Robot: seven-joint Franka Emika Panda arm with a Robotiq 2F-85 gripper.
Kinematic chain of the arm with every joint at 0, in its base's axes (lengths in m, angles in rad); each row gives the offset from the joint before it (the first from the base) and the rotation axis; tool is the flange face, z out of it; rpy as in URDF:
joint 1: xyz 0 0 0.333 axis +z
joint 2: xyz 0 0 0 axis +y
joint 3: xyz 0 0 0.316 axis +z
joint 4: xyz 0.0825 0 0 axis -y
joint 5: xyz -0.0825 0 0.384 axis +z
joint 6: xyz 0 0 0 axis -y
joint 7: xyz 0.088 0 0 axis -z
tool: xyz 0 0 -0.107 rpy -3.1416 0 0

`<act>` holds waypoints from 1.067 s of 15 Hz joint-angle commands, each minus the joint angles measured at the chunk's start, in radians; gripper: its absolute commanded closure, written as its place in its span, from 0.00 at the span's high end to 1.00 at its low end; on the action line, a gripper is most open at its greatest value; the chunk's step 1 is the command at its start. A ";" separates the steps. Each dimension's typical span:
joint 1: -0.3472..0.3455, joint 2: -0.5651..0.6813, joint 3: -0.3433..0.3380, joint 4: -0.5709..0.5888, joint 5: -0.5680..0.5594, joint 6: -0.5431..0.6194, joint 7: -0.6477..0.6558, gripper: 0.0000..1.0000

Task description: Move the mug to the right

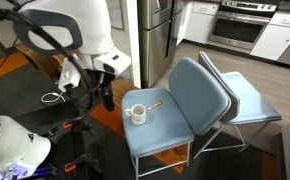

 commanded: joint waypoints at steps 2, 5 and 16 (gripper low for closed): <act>0.066 0.313 0.032 0.155 0.181 0.177 0.052 1.00; 0.069 0.548 0.044 0.290 0.289 0.225 0.050 1.00; 0.022 1.075 0.059 0.699 0.330 0.152 0.079 1.00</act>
